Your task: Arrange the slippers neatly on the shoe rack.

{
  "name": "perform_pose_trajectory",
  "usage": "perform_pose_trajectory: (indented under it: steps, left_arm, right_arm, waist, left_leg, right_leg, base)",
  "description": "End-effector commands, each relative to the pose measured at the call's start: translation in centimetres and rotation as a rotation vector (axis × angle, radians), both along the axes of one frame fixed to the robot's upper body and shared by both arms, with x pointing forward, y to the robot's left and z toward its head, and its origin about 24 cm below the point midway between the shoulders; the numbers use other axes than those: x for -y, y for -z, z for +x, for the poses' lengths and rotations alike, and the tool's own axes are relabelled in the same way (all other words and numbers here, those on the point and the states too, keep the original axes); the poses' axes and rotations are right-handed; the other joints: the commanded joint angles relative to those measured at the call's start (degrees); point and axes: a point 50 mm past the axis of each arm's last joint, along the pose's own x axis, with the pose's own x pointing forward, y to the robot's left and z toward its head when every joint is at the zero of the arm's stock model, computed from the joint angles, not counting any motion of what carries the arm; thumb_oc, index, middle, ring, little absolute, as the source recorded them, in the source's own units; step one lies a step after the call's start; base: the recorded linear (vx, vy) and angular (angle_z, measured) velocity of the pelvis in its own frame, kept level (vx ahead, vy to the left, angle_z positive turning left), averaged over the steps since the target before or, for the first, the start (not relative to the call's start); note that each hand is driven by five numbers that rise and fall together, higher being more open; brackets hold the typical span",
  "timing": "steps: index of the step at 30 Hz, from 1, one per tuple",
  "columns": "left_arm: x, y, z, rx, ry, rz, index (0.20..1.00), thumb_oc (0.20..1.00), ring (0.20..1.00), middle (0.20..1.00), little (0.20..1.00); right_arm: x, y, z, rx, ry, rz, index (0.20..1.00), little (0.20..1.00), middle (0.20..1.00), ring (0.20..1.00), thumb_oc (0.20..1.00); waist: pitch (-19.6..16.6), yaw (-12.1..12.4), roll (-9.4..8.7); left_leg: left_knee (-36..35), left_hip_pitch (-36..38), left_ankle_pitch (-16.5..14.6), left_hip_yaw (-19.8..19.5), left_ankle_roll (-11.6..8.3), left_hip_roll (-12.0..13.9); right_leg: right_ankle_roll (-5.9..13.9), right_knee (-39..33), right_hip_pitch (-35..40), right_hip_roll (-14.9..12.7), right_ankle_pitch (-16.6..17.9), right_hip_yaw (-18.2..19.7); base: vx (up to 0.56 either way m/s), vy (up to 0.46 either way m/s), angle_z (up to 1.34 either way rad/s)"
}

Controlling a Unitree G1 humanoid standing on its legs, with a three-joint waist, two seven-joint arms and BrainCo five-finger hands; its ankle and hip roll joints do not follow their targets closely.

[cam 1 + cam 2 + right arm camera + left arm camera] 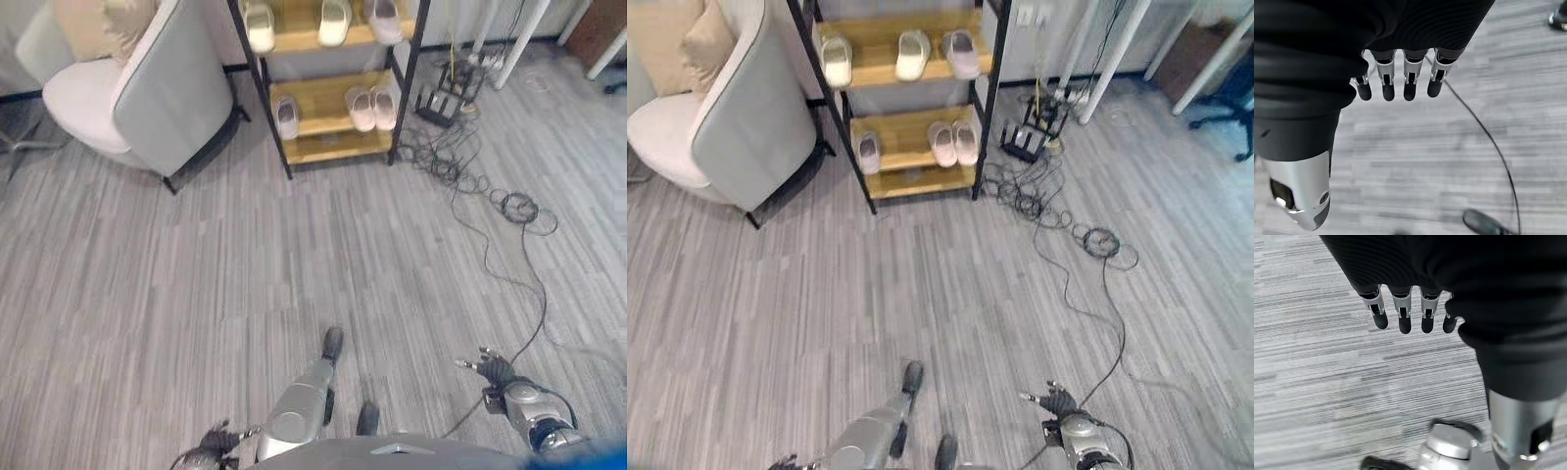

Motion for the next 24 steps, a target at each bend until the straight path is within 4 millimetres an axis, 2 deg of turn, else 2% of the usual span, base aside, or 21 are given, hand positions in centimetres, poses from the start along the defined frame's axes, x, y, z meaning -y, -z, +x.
perform_pose_trajectory:
  steps: [1,2,3,4,5,6,7,8,10,11,13,14,17,18,19,20,21,23,24]
  left_arm:
    - [-2.1,-1.1,2.7,0.054,0.060,0.080,1.000,1.000,1.000,1.000,1.000]
    - [-2.5,-1.3,3.1,0.064,0.064,0.091,1.000,1.000,1.000,1.000,1.000]
    - [-3.1,-1.7,3.9,0.089,0.069,0.114,1.000,1.000,1.000,1.000,1.000]
    - [-3.2,-1.9,4.4,0.105,0.076,0.121,1.000,1.000,1.000,1.000,1.000]
    - [-3.6,-2.3,5.4,0.132,0.090,0.139,1.000,1.000,1.000,1.000,1.000]
    - [-3.6,-2.3,5.4,0.132,0.090,0.139,1.000,1.000,1.000,1.000,1.000]
    - [-4.0,-2.7,6.2,0.163,0.085,0.156,1.000,1.000,1.000,1.000,1.000]
    - [-3.9,-2.9,6.8,0.190,0.091,0.159,1.000,1.000,1.000,1.000,1.000]
    - [-3.8,-2.9,7.0,0.193,0.100,0.161,1.000,1.000,1.000,1.000,1.000]
    - [-3.5,-2.8,7.1,0.192,0.106,0.161,1.000,1.000,1.000,1.000,1.000]
    - [-3.1,-2.7,7.4,0.182,0.128,0.153,1.000,1.000,1.000,1.000,1.000]
    - [-2.8,-2.1,6.2,0.141,0.127,0.140,1.000,1.000,1.000,1.000,1.000]
    - [-2.4,-1.5,4.5,0.085,0.110,0.127,1.000,1.000,1.000,1.000,1.000]
    - [-2.2,-1.3,3.9,0.069,0.107,0.119,1.000,1.000,1.000,1.000,1.000]
    - [-2.1,-1.3,4.2,0.075,0.119,0.121,1.000,1.000,1.000,1.000,1.000]
    - [-2.1,-1.3,4.2,0.075,0.119,0.121,1.000,1.000,1.000,1.000,1.000]
    - [-1.8,-1.5,5.4,0.108,0.133,0.123,1.000,1.000,1.000,1.000,1.000]
    - [-1.4,-1.6,6.0,0.130,0.149,0.120,1.000,1.000,1.000,1.000,1.000]
    - [-0.9,-1.6,6.5,0.143,0.161,0.114,1.000,1.000,1.000,1.000,1.000]
  right_arm:
    - [-0.7,0.1,-0.1,0.010,-0.031,0.002,1.000,1.000,1.000,1.000,1.000]
    - [-1.1,0.2,0.1,0.014,-0.038,0.014,1.000,1.000,1.000,1.000,1.000]
    - [-1.6,0.2,0.5,0.023,-0.052,0.027,1.000,1.000,1.000,1.000,1.000]
    - [-1.8,0.1,0.7,0.033,-0.057,0.031,1.000,1.000,1.000,1.000,1.000]
    - [-2.2,0.1,0.9,0.043,-0.056,0.041,1.000,1.000,1.000,1.000,1.000]
    - [-2.2,0.1,0.9,0.043,-0.056,0.041,1.000,1.000,1.000,1.000,1.000]
    - [-2.5,0.0,1.1,0.053,-0.065,0.044,1.000,1.000,1.000,1.000,1.000]
    - [-2.7,0.0,1.2,0.062,-0.072,0.045,1.000,1.000,1.000,1.000,1.000]
    - [-2.6,0.0,1.1,0.059,-0.079,0.039,1.000,1.000,1.000,1.000,1.000]
    - [-2.4,0.0,1.0,0.057,-0.080,0.031,1.000,1.000,1.000,1.000,1.000]
    - [-2.2,0.0,0.8,0.044,-0.095,0.022,1.000,1.000,1.000,1.000,1.000]
    - [-2.0,0.3,0.0,0.016,-0.078,0.016,1.000,1.000,1.000,1.000,1.000]
    - [-1.6,0.2,0.1,0.021,-0.073,0.003,1.000,1.000,1.000,1.000,1.000]
    - [-1.4,0.0,0.3,0.029,-0.080,-0.008,1.000,1.000,1.000,1.000,1.000]
    - [-1.1,-0.3,0.8,0.052,-0.077,-0.021,1.000,1.000,1.000,1.000,1.000]
    - [-1.1,-0.3,0.8,0.052,-0.077,-0.021,1.000,1.000,1.000,1.000,1.000]
    - [-0.9,-0.6,1.5,0.077,-0.084,-0.037,1.000,1.000,1.000,1.000,1.000]
    - [-0.4,-0.9,1.8,0.089,-0.091,-0.055,1.000,1.000,1.000,1.000,1.000]
    - [-0.3,-1.1,2.1,0.093,-0.103,-0.068,1.000,1.000,1.000,1.000,1.000]
  waist:
    - [-1.26,0.89,-2.38]
    - [-1.20,0.74,-2.64]
    - [-0.57,0.23,-2.13]
    - [-0.11,-0.16,-1.38]
    - [0.52,-0.67,-0.11]
    - [0.59,-0.68,-0.17]
    - [1.06,-1.21,0.36]
    - [1.58,-1.98,0.59]
    - [1.92,-2.71,0.62]
    - [1.83,-4.13,0.52]
    - [1.79,-5.38,0.62]
    - [0.77,-5.29,-0.08]
    - [-0.72,-5.29,-0.04]
    - [-1.47,-5.20,0.22]
    - [-1.43,-4.97,0.15]
    - [-1.46,-5.09,0.18]
    - [-1.29,-4.74,-0.51]
    - [-0.95,-4.42,-0.92]
    - [-0.65,-3.93,-1.17]
  left_leg:
    - [5.03,0.93,-6.42,-1.63,-2.50,1.45]
    - [5.36,1.54,-7.14,-1.36,-1.79,1.15]
    - [5.73,3.01,-8.43,-1.24,-0.46,1.10]
    - [6.05,3.65,-8.84,-1.49,0.09,1.33]
    - [6.67,5.48,-10.19,-2.89,0.91,1.68]
    - [6.72,5.51,-10.23,-2.89,0.93,1.60]
    - [6.99,7.64,-11.48,-3.56,1.14,1.94]
    - [7.22,9.33,-13.09,-4.33,0.94,2.26]
    - [6.81,11.39,-14.58,-5.10,0.21,2.51]
    - [5.76,13.67,-15.59,-6.63,-0.67,2.68]
    - [4.85,15.77,-16.31,-7.51,-1.34,3.05]
    - [5.03,16.30,-17.13,-8.03,-1.83,3.33]
    - [3.92,17.93,-16.32,-9.07,-3.44,5.93]
    - [3.97,17.97,-15.16,-9.61,-4.82,8.08]
    - [5.40,16.19,-12.43,-9.61,-6.56,10.26]
    - [5.40,16.13,-12.42,-9.73,-6.60,10.30]
    - [7.50,14.20,-9.97,-7.47,-7.58,12.96]
    - [8.84,13.72,-9.49,-5.06,-7.44,13.97]
    - [8.26,12.70,-10.67,-4.29,-6.73,12.43]
  right_leg:
    - [6.21,9.69,-3.97,-6.22,3.32,-1.24]
    - [7.42,13.73,-5.24,-6.93,5.20,-0.98]
    - [9.82,22.35,-8.94,-9.09,10.88,-1.40]
    - [10.31,27.39,-10.70,-10.03,13.82,-1.65]
    - [9.64,33.20,-13.43,-11.14,14.65,-2.49]
    - [9.66,33.38,-13.45,-11.24,14.52,-2.47]
    - [8.74,33.19,-15.38,-12.62,14.58,-3.71]
    - [7.74,27.53,-16.96,-13.19,12.82,-3.66]
    - [7.58,20.51,-17.17,-13.00,11.88,-2.73]
    - [8.33,12.76,-18.90,-12.62,13.16,-0.48]
    - [8.86,9.80,-19.48,-11.32,14.31,2.19]
    - [8.46,8.55,-17.96,-10.61,13.55,2.70]
    - [7.38,8.53,-16.85,-8.72,12.35,1.58]
    - [6.46,8.64,-16.34,-7.31,10.86,0.23]
    - [5.38,8.28,-15.37,-6.23,9.36,-1.50]
    - [5.35,8.27,-15.37,-6.22,9.34,-1.62]
    - [4.23,7.88,-14.36,-5.60,8.15,-3.73]
    - [3.77,7.28,-12.80,-5.37,7.52,-5.23]
    - [3.96,6.88,-11.64,-5.69,7.11,-5.53]
  base:
    - [0.15,0.149,0.03]
    - [0.16,0.221,-0.11]
    - [0.20,0.282,-0.12]
    - [0.26,0.290,0.17]
    - [0.17,0.167,0.25]
    - [0.29,0.137,0.31]
    - [0.34,-0.007,0.23]
    - [0.42,-0.032,0.18]
    - [0.36,-0.119,0.25]
    - [0.42,-0.150,0.43]
    - [0.39,-0.149,0.55]
    - [0.35,-0.191,0.84]
    - [0.31,-0.250,0.50]
    - [0.26,-0.404,0.06]
    - [0.17,-0.312,-0.05]
    - [0.10,-0.300,0.47]
    - [0.09,-0.210,0.29]
    - [0.12,-0.195,0.27]
    - [0.16,-0.050,0.63]
